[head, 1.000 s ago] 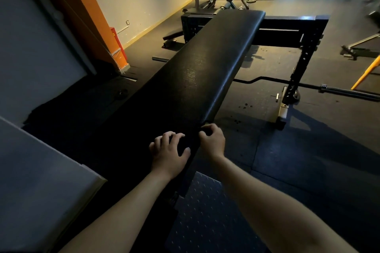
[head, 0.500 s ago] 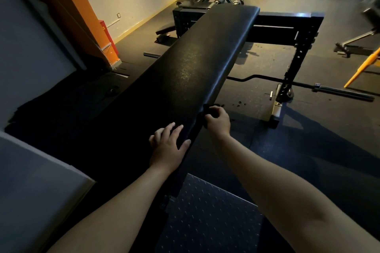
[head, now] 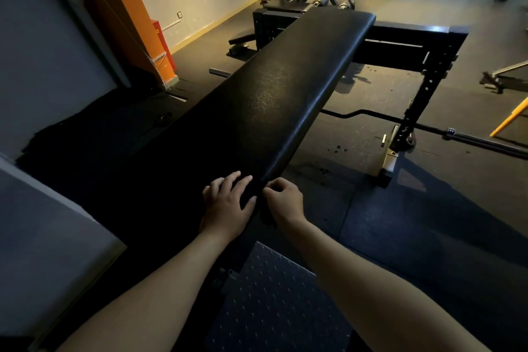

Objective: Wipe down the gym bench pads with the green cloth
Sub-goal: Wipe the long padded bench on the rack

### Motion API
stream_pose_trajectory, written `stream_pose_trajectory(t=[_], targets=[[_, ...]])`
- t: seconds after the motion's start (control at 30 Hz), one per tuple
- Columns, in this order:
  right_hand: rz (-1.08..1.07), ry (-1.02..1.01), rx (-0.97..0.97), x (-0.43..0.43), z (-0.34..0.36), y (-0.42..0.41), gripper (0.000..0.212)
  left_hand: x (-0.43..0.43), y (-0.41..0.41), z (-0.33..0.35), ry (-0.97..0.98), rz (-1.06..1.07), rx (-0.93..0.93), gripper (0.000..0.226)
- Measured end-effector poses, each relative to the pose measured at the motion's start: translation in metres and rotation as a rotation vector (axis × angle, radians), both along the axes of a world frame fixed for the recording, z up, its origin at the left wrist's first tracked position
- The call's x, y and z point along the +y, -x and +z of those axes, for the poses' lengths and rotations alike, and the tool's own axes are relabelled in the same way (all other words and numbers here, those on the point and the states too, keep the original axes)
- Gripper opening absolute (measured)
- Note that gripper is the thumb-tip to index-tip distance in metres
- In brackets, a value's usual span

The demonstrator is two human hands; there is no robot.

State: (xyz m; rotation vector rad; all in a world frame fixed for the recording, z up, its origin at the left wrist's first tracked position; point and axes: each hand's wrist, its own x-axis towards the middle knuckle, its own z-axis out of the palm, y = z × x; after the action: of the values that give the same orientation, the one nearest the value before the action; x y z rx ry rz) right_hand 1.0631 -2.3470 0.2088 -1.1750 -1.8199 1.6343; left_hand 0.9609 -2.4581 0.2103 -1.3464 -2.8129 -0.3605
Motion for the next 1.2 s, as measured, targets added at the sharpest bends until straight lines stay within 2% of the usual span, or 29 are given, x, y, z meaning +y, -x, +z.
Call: stream_pose_trajectory(t=[0.1, 0.2, 0.37, 0.5, 0.63, 0.7, 0.83, 0.93, 1.07, 1.2], targets=[[-0.078, -0.101, 0.046, 0.032, 0.007, 0.003, 0.014, 0.001, -0.001, -0.001, 0.009, 0.018, -0.001, 0.055], [-0.191, -0.108, 0.066, 0.062, 0.013, 0.011, 0.022, 0.000, -0.001, -0.001, -0.008, 0.012, 0.007, 0.064], [-0.049, -0.078, 0.011, 0.046, 0.005, 0.023, 0.019, 0.000, -0.001, 0.000, -0.019, 0.023, 0.020, 0.073], [-0.076, -0.034, 0.016, 0.010, -0.007, 0.010, 0.015, 0.000, -0.002, -0.001, -0.019, 0.019, 0.026, 0.069], [-0.018, 0.082, 0.026, -0.009, -0.008, -0.005, 0.011, 0.000, 0.000, -0.001, -0.021, 0.006, 0.007, 0.056], [0.018, 0.110, 0.034, -0.012, -0.003, -0.010, 0.011, 0.000, 0.002, -0.002, -0.032, -0.009, 0.006, 0.054], [-0.056, 0.137, 0.104, -0.012, 0.014, -0.019, 0.018, -0.003, 0.002, 0.001, -0.058, -0.044, -0.023, 0.049], [-0.110, 0.196, 0.162, -0.018, 0.025, -0.024, 0.022, -0.007, 0.000, 0.006, -0.119, -0.132, -0.002, 0.054], [-0.125, 0.235, 0.222, -0.034, 0.037, -0.032, 0.020, -0.017, -0.015, 0.012, -0.161, -0.386, -0.028, 0.057], [-0.134, 0.164, 0.242, -0.045, 0.046, -0.041, 0.021, -0.027, -0.037, 0.018, -0.205, -0.507, -0.269, 0.056]])
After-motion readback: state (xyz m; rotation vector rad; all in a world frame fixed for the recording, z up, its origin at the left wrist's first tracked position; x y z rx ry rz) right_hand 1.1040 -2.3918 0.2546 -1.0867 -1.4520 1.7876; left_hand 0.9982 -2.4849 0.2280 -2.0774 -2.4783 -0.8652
